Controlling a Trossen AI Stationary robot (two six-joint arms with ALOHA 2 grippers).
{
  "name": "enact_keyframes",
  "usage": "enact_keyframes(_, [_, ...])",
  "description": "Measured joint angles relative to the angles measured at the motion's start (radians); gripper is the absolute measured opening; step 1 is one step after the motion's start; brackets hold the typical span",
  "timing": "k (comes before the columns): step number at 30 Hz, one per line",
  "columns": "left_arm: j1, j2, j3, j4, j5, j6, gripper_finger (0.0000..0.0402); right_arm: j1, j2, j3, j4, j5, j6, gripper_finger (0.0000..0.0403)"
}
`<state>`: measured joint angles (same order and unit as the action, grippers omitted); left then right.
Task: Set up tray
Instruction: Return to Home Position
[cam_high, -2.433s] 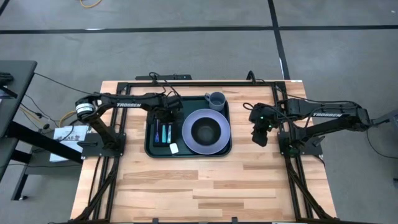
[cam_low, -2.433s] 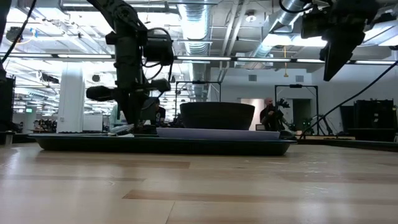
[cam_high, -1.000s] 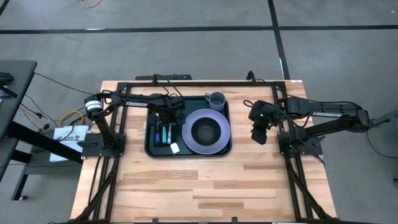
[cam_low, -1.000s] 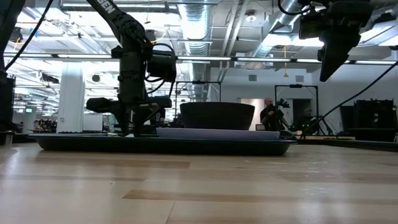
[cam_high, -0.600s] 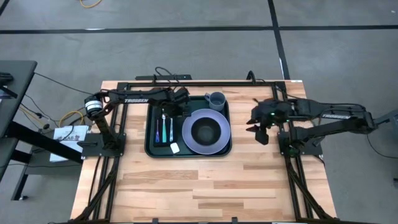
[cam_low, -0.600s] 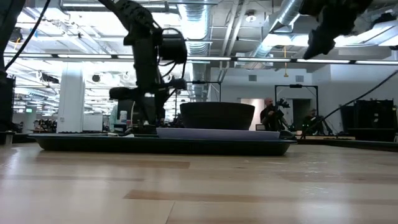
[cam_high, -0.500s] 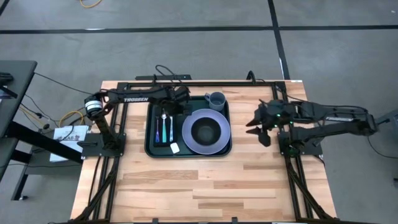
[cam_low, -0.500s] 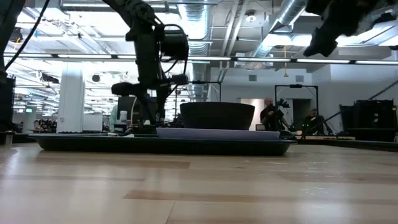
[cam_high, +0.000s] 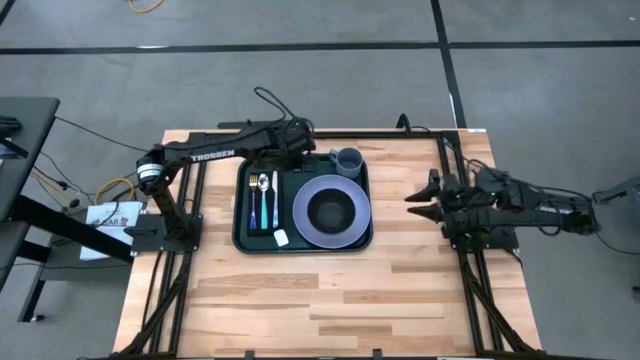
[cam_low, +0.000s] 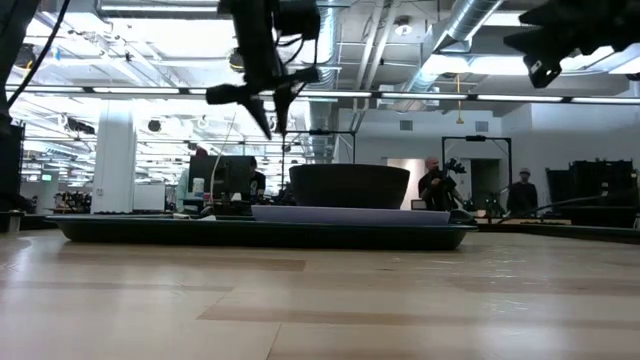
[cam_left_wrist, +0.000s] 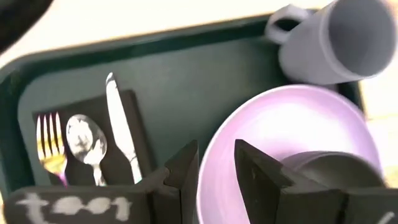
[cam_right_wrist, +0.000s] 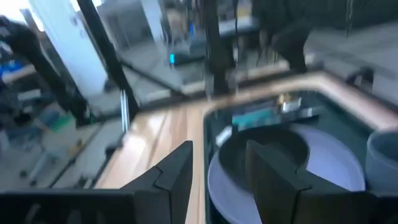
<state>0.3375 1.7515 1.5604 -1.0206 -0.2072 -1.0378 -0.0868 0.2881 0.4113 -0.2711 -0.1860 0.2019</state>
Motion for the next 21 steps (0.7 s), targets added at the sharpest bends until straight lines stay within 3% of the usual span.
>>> enact_keyframes(13, [-0.011,0.0,0.087,-0.016,-0.043,0.036,0.0091,0.001,-0.288,-0.273,0.292,0.107,-0.155,0.0138])
enact_keyframes(19, [-0.018,0.0,0.087,-0.017,-0.075,0.073,0.0091,0.002,-0.283,-0.403,0.447,0.115,-0.159,0.0138])
enact_keyframes(21, [-0.026,0.0,0.087,-0.016,-0.102,0.093,0.0091,0.001,-0.285,-0.403,0.407,0.142,-0.185,0.0138])
